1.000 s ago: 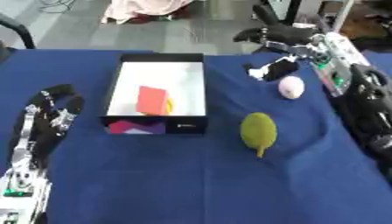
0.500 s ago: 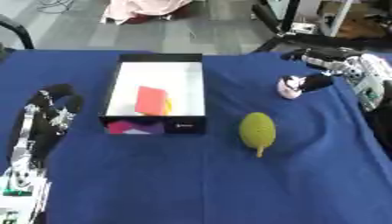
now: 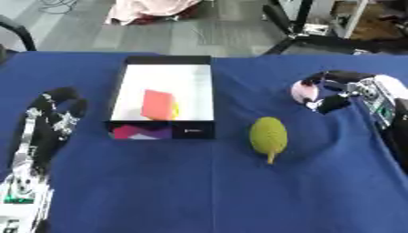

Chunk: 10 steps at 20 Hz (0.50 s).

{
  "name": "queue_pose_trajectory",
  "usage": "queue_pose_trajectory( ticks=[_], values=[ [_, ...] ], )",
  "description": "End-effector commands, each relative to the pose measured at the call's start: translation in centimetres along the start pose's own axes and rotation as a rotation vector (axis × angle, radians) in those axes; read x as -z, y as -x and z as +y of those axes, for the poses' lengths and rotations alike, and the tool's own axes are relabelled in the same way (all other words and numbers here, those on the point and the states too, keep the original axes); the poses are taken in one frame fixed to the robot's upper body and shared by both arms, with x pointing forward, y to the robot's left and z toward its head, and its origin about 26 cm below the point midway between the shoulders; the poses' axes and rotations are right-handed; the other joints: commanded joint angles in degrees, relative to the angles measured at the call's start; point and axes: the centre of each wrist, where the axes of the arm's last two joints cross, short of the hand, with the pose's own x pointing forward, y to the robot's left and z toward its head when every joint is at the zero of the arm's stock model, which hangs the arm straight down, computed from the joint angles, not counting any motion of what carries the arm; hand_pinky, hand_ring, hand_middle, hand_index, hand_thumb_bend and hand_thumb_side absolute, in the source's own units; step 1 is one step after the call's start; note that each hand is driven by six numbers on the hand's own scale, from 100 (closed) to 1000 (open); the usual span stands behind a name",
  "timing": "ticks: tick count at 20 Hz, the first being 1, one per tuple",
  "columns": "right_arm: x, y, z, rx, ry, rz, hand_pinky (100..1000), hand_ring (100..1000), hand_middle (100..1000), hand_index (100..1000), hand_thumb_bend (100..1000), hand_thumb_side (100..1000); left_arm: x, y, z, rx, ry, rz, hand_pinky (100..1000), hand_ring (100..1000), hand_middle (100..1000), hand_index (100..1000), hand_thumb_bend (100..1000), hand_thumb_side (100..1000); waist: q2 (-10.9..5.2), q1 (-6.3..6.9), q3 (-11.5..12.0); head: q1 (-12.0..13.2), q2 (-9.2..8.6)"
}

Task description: Pick up objects on the table and place them in the box.

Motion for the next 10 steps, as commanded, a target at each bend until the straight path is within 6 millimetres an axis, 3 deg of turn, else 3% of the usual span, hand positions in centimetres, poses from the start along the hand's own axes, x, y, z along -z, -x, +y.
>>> queue_pose_trajectory(
  ticks=[1,3,6,8,9,10],
  values=[
    [-0.44,0.61,-0.84,-0.015,0.02,0.022,990,919,831,931,100,566,0.24,-0.64,0.64,0.02,-0.004,-0.026,639,875,646,743,769,623,-1.28,-0.11,0.03,0.1,-0.11],
    [-0.33,0.6,-0.6,-0.013,0.027,0.031,987,909,811,917,100,509,0.25,-0.66,0.62,0.02,-0.004,-0.026,639,875,646,743,769,623,-1.25,-0.08,0.05,0.09,-0.11],
    [-0.12,0.49,-0.29,-0.011,0.059,0.055,974,873,731,856,100,316,0.28,-0.68,0.55,0.017,-0.002,-0.027,639,875,646,743,770,623,-1.19,0.0,0.11,-0.05,-0.11],
    [0.02,0.36,-0.13,-0.016,0.111,0.077,963,840,633,796,100,313,0.29,-0.7,0.5,0.017,0.0,-0.027,639,875,646,743,770,623,-1.15,0.05,0.17,-0.17,-0.11],
    [0.11,0.29,0.03,-0.021,0.138,0.089,962,837,625,790,100,313,0.3,-0.71,0.48,0.016,0.001,-0.028,639,875,646,743,770,623,-1.13,0.06,0.2,-0.22,-0.11],
    [0.17,0.24,0.1,-0.028,0.173,0.102,949,804,554,728,100,318,0.31,-0.72,0.47,0.016,0.001,-0.028,639,875,646,743,770,623,-1.11,0.09,0.25,-0.25,-0.11]
  ],
)
